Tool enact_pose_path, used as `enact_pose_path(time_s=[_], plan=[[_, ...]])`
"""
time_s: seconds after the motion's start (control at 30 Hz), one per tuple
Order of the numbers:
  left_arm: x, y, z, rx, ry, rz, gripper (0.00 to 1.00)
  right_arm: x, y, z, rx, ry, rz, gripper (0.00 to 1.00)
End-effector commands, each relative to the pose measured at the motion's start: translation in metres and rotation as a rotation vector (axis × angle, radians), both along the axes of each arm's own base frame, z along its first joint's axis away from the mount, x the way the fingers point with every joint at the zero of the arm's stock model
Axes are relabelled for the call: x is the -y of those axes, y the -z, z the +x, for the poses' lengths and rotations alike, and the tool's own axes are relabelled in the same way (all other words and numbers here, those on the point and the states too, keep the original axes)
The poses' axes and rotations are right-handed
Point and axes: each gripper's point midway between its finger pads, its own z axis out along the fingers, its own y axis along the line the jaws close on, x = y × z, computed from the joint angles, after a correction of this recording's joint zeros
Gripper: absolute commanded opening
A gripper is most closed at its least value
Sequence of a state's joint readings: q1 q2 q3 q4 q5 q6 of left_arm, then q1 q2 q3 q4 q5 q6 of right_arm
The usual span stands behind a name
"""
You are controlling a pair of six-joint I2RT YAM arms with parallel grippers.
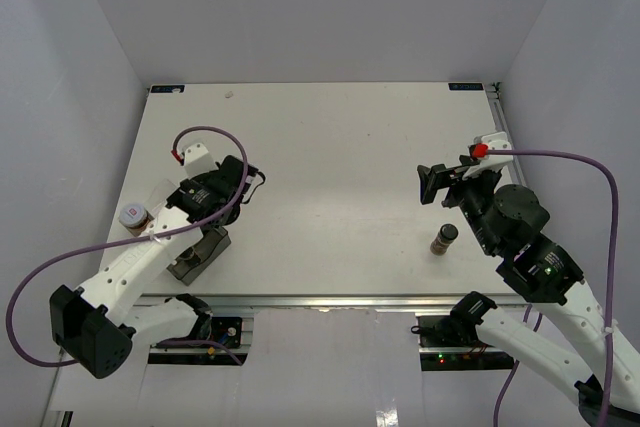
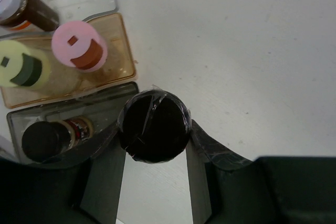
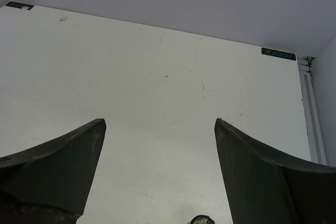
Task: Organize the condiment bottles
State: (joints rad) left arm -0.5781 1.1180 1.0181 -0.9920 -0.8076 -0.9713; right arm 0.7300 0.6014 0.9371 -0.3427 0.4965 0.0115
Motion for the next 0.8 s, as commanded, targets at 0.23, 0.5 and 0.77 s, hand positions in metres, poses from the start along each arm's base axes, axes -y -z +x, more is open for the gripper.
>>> enact_pose_path(time_s=[0.23, 0.5, 0.77], plan=[[-0.048, 0.016, -0.043, 0.022, -0.303, 0.019, 0.00, -0.004, -0.020, -0.001, 0.046, -0.016, 0.048, 0.91], [-0.069, 0.030, -0.060, 0.056, -0.374, 0.038, 0.00, -0.004, -0.019, -0.002, 0.046, -0.019, 0.049, 0.90], [-0.075, 0.048, -0.063, 0.088, -0.408, 0.041, 0.00, -0.003, -0.017, -0.002, 0.047, -0.016, 0.049, 0.90]])
